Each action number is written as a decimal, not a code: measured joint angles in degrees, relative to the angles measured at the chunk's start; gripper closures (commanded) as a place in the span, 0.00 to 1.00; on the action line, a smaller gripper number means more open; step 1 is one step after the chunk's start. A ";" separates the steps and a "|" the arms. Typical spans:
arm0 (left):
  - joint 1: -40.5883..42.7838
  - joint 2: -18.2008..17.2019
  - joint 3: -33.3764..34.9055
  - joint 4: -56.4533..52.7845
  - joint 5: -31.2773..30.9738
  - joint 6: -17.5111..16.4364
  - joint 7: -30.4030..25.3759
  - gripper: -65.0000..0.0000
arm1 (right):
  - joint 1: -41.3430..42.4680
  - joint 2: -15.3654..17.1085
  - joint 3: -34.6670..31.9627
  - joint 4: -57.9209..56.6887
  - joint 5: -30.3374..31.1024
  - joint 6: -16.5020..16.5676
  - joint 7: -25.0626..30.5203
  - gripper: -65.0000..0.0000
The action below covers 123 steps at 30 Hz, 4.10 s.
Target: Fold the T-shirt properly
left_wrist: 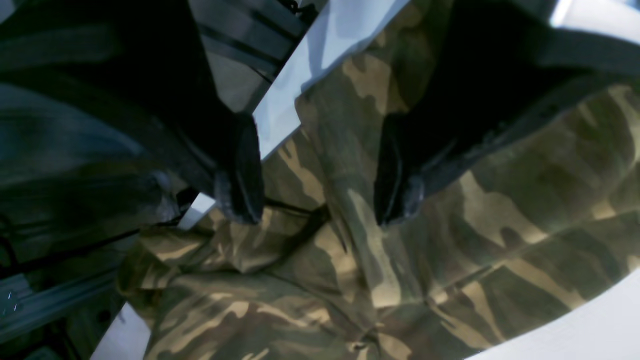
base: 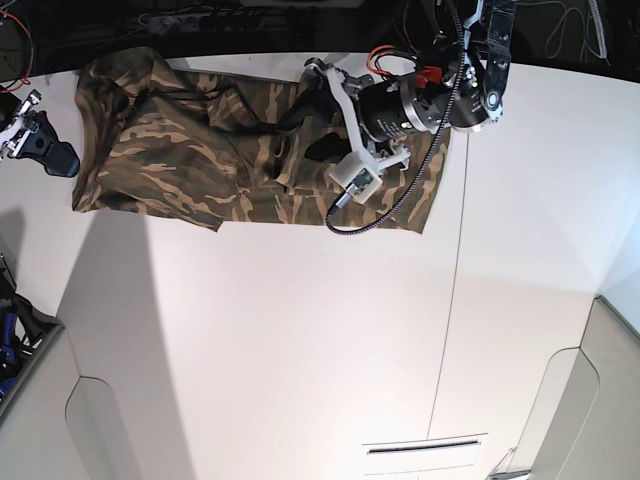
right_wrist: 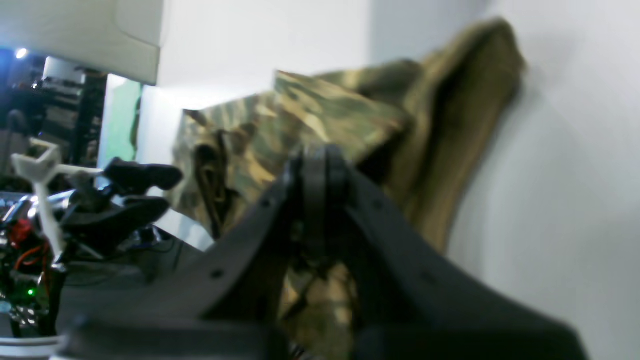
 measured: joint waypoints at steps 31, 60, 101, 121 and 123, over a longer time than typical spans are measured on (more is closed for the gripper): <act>0.00 0.00 0.02 0.00 1.01 -0.02 -0.07 0.41 | -0.13 -6.03 -17.42 4.44 -27.69 -0.20 10.49 1.00; 0.66 0.00 0.02 0.00 1.20 0.00 0.44 0.41 | 0.33 -0.42 -4.42 3.21 -20.57 -0.92 13.90 0.53; 0.68 0.00 0.02 0.00 1.20 0.00 -0.42 0.41 | 1.60 -2.19 -10.03 -12.92 -15.28 -1.09 14.21 0.48; 0.66 -0.02 0.02 4.39 -1.22 -0.02 -0.37 0.41 | 5.81 3.37 -1.97 -13.27 -27.21 -1.33 18.16 1.00; 0.66 -0.04 0.00 4.39 -0.04 -0.02 -0.31 0.41 | 7.39 6.34 -1.88 -13.25 -26.27 -1.57 16.65 1.00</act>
